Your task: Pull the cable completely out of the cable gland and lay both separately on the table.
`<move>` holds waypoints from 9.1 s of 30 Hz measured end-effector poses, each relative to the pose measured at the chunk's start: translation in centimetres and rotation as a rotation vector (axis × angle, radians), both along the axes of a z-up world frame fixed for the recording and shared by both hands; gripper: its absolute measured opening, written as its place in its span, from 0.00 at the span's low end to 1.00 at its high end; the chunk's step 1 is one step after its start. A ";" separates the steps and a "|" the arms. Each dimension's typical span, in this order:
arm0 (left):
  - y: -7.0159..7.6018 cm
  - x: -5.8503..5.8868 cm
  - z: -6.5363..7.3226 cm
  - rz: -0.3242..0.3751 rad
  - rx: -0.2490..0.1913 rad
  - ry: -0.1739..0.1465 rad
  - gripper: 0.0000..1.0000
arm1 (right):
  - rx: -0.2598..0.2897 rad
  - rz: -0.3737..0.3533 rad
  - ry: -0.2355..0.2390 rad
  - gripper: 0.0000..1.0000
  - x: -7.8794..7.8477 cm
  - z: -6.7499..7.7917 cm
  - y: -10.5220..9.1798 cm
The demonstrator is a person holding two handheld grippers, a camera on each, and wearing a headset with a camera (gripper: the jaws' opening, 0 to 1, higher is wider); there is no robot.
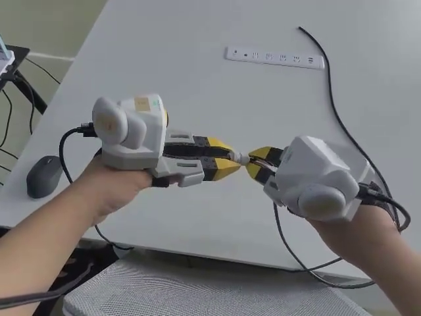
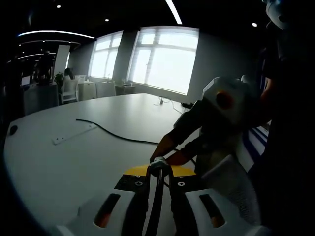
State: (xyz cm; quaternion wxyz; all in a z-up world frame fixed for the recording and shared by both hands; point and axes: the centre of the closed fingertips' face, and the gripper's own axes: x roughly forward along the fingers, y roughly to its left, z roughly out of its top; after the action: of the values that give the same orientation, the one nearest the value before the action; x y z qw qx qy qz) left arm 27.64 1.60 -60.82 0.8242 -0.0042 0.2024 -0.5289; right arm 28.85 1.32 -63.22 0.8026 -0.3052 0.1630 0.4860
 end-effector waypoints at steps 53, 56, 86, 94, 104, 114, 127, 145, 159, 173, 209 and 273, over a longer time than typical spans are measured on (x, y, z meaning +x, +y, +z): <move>0.1 0.0 0.2 0.017 -0.023 0.006 0.15 | 0.245 -0.415 0.490 0.02 1.3 -6.4 -5.7; 0.2 0.0 0.2 0.017 -0.022 0.005 0.15 | 0.246 -0.413 0.483 0.02 1.3 -6.3 -5.7; 0.1 -0.4 0.5 0.005 -0.016 -0.002 0.15 | 0.089 0.025 0.097 0.23 -0.4 0.7 -1.1; 0.1 -0.4 0.6 0.003 -0.015 -0.003 0.15 | 0.036 0.099 0.055 0.16 -1.4 -0.3 0.2; 0.1 -0.6 0.8 -0.001 -0.021 -0.005 0.15 | 0.057 0.088 0.024 0.00 -0.9 0.3 0.3; 0.0 -0.8 1.0 -0.001 -0.022 -0.008 0.15 | 0.066 0.078 0.048 0.00 -1.3 0.3 0.4; 0.5 -1.0 1.3 0.011 -0.028 -0.012 0.15 | 0.056 -0.007 0.116 0.00 -0.7 -1.4 -1.0; 0.8 -1.6 1.0 0.019 -0.037 0.000 0.15 | 0.052 -0.074 0.169 0.00 -0.1 -3.4 -2.9; 0.3 -1.5 0.8 0.024 -0.036 0.001 0.15 | 0.058 -0.076 0.159 0.00 0.8 -2.9 -2.9; 1.3 -2.0 -0.8 0.026 -0.047 0.003 0.15 | 0.068 -0.120 0.174 0.00 3.2 -0.8 -1.1; 10.8 -1.4 -9.2 0.027 -0.027 0.068 0.15 | -0.057 -0.127 0.177 0.00 9.3 -4.2 13.7; 17.0 -1.0 -20.3 0.071 0.189 0.161 0.16 | -0.237 -0.002 0.384 0.01 5.7 -18.7 20.6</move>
State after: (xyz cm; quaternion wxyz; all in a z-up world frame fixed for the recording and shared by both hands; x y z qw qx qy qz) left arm 26.62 18.65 -81.09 0.8202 0.0238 0.3166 -0.4759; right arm 34.60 21.88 -81.88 0.7158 -0.2991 0.3693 0.5117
